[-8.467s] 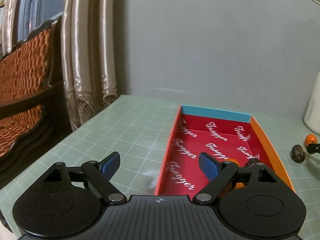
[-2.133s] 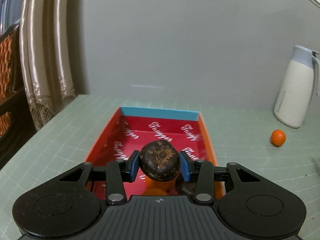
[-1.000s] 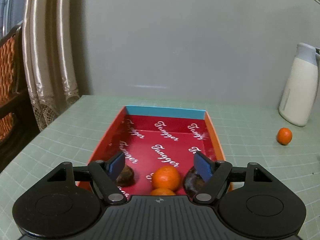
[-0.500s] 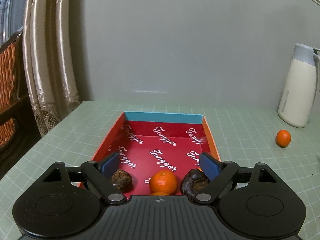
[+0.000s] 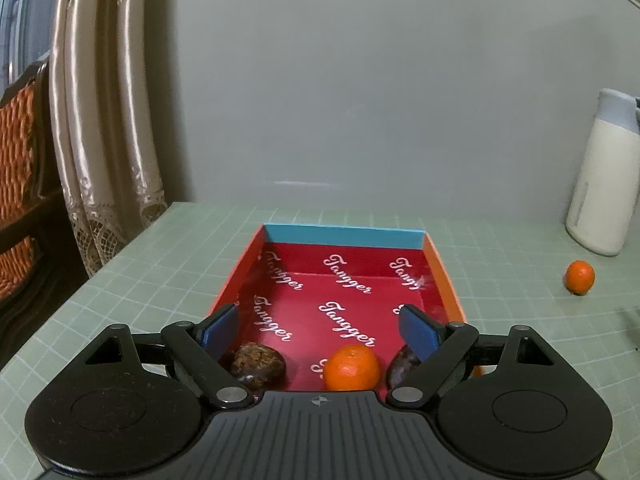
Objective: Organize fruits
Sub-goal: 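Move the right gripper to the last mandarin and close on it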
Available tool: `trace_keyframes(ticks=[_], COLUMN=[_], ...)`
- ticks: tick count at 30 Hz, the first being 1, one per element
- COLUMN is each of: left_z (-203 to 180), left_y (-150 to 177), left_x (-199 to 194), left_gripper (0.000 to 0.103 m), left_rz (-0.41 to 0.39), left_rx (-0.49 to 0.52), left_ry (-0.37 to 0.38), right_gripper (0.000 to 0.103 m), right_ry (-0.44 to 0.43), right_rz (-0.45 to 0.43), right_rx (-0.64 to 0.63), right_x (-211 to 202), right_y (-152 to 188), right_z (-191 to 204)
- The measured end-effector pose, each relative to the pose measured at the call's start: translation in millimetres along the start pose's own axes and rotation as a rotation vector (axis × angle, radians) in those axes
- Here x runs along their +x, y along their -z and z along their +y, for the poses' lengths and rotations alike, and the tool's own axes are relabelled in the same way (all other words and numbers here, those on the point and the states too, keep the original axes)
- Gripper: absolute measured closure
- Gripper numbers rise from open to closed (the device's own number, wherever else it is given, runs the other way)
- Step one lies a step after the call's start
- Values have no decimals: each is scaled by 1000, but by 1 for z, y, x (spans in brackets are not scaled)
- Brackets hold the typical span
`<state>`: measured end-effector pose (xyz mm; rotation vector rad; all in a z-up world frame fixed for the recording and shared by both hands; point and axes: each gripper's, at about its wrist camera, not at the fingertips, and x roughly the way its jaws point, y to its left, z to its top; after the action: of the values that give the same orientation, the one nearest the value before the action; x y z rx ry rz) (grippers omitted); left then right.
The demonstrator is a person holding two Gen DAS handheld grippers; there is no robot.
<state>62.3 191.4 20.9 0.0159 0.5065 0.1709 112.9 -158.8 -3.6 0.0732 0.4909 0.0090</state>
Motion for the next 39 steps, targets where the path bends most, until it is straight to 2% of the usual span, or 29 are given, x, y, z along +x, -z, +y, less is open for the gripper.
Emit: trace_keyframes(ticks=[16,27,33,39], left_z=[18,22,26,29], left_y=[-3,-5,-4,-6], left_x=[17,26,29,30], left_gripper=[17,17,17,17], left_rz=[13,11,6,0], left_rx=[-45,-73,-79,-100], left_ry=[3,16,-11,-11], right_gripper=[71,67,63,67], right_ry=[-28,-4,4,-20], right_rz=[97,92,104,97], right_rx=[-97,-114,-123,-100], right_x=[85,92,99,95], right_y=[-5,-7,-8,-8], right_z=[44,50,52,50])
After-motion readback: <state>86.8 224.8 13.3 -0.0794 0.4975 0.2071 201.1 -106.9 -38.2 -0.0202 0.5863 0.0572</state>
